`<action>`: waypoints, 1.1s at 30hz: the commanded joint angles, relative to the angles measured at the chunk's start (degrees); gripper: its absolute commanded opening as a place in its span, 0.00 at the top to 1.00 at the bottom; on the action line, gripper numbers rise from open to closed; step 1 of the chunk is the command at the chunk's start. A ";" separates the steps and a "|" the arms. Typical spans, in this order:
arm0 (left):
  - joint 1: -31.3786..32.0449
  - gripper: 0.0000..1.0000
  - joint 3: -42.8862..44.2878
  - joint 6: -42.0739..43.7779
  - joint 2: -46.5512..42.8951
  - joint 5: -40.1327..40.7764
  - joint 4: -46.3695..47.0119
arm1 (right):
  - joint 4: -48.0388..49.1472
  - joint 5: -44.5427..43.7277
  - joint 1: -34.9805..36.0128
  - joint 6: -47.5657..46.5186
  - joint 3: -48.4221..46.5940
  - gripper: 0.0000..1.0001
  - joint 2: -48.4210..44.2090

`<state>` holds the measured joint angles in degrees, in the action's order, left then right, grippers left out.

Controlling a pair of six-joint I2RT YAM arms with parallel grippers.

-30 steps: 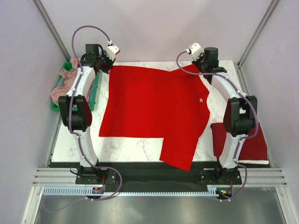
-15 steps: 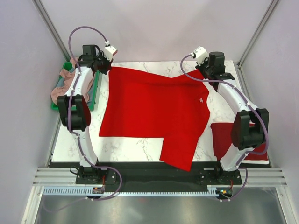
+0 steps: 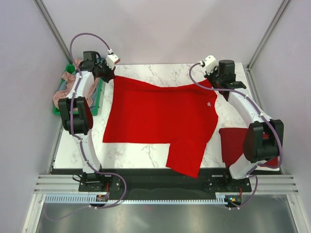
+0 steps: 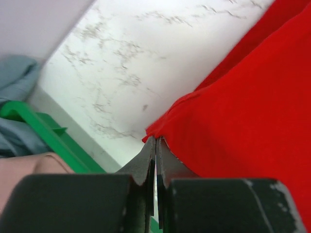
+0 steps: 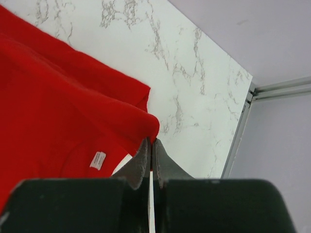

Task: Fold and stack the t-shirts
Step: Fold the tshirt

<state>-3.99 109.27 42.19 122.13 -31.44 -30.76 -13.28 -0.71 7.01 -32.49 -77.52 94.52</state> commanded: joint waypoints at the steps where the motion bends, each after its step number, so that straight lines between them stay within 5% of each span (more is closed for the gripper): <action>1: -0.14 0.98 -2.74 5.79 -4.08 -3.71 -2.28 | -1.22 0.62 0.11 1.81 2.88 1.00 -4.87; 12: -0.67 0.98 -9.16 8.61 -6.02 -1.26 -3.78 | -7.37 11.25 2.57 0.85 10.18 1.00 -9.70; 33: -1.28 0.98 -19.98 12.03 -13.06 3.66 -8.17 | -10.36 12.48 4.24 -2.23 18.80 1.00 -13.49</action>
<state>-4.91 89.84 50.98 111.79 -29.39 -37.74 -23.22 9.91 11.25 -33.80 -59.48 83.26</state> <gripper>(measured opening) 0.027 0.011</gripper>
